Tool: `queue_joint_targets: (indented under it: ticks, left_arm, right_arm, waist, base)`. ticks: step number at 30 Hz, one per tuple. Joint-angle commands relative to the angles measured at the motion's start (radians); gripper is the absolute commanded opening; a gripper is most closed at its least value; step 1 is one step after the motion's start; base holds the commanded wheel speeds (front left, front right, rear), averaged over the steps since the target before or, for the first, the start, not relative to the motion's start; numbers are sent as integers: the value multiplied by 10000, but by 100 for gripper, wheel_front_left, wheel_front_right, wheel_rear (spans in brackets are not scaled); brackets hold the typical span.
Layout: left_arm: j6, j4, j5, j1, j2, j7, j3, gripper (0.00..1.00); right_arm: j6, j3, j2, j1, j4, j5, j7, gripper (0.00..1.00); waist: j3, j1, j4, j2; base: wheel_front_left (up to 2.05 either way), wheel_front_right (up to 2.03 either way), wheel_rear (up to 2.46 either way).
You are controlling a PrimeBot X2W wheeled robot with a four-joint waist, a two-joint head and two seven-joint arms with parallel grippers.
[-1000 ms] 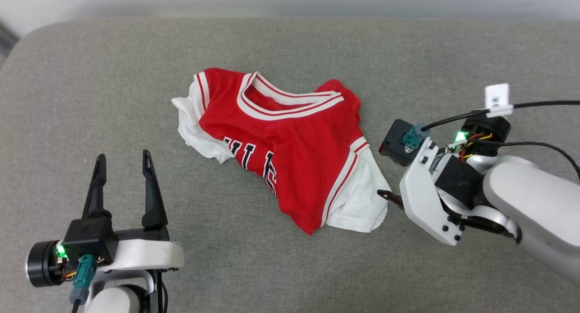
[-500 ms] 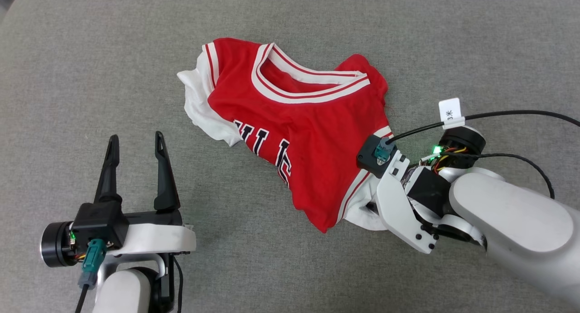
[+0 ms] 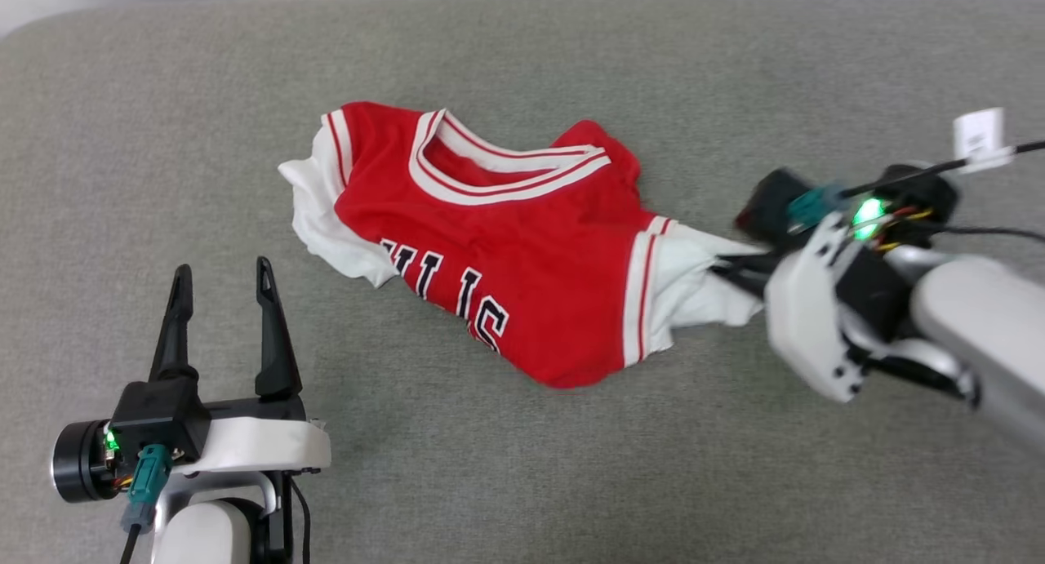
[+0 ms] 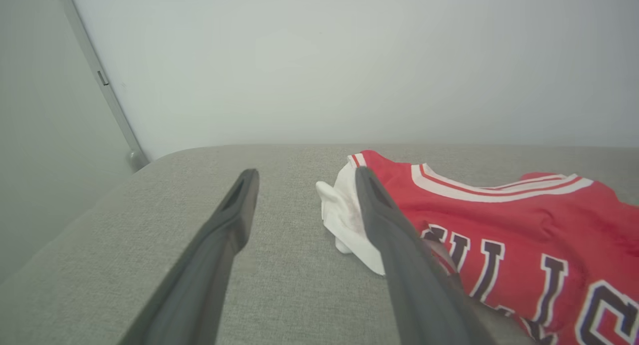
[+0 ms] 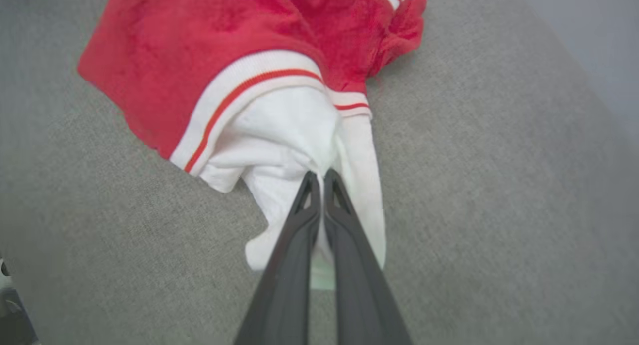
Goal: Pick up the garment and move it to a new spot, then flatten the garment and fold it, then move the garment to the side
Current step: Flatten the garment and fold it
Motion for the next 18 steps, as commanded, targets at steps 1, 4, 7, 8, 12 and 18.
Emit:
queue_joint_targets:
  ticks: [1,4,7,8,12,18]
  left_arm:
    - [-58,-20,68,88,-17,-25,71,100]
    - [-132,-69,120,143,-74,-26,180,100]
    - [-223,-99,185,144,-132,-26,201,100]
    - [-251,-107,188,114,-146,-26,201,100]
    - [-359,-76,253,-80,-219,-26,225,100]
    - [-492,97,305,-289,-293,-26,161,100]
  right_arm:
    - [-6,-73,-273,-90,-45,136,-58,0]
    - [-6,-348,-932,-215,-147,469,-47,0]
    - [-6,-643,-1583,-184,4,792,75,0]
    - [-6,-759,-1771,-128,156,929,117,0]
    - [-6,-1168,-2138,206,1232,1341,344,0]
    - [-6,-1185,-1717,843,3213,1691,660,0]
  waist:
    - [-132,-1,-157,0]
    - [-155,-1,-267,0]
    - [-51,-1,-311,0]
    - [11,-1,-314,0]
    - [286,-1,-270,0]
    - [593,-1,-134,0]
  base:
    - [0,0,0]
    - [0,0,0]
    - [0,0,0]
    - [0,0,0]
    - [0,0,0]
    - [0,0,0]
